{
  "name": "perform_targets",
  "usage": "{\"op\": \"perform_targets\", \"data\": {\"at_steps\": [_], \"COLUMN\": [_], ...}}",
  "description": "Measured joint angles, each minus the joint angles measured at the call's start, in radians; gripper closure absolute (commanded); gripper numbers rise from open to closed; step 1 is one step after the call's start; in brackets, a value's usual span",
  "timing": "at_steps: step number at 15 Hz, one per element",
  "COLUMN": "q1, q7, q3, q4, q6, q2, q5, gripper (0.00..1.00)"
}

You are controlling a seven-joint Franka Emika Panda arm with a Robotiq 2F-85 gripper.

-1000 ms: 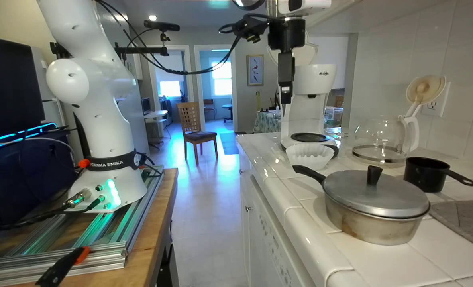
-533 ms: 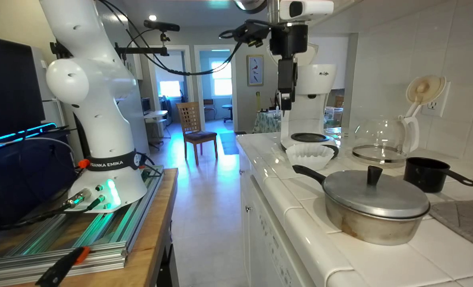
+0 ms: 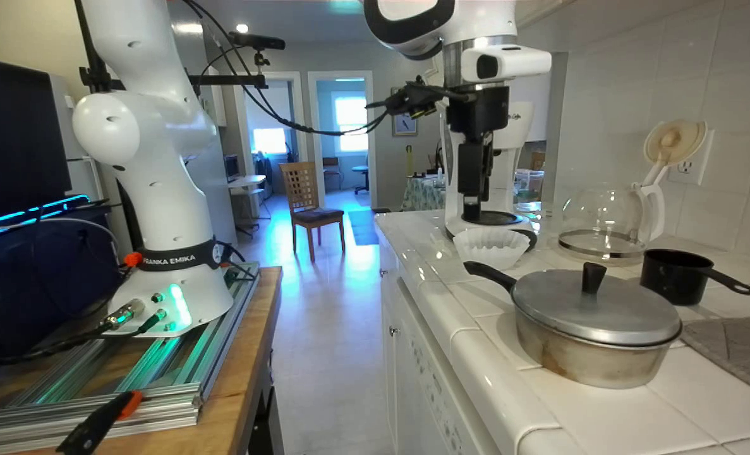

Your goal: Put the pot's lid on the grey mat

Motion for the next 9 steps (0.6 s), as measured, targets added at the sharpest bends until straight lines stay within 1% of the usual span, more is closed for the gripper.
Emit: {"op": "perform_targets", "data": {"at_steps": [4,9], "q1": [-0.002,-0.01], "q7": [0.0,-0.01], "q3": [-0.001,-0.001], "q4": [0.008,0.037], "q6": [0.059,0.072], "q2": [0.073,0.134], "q5": [0.032,0.106], "gripper": [0.0,0.0]}}
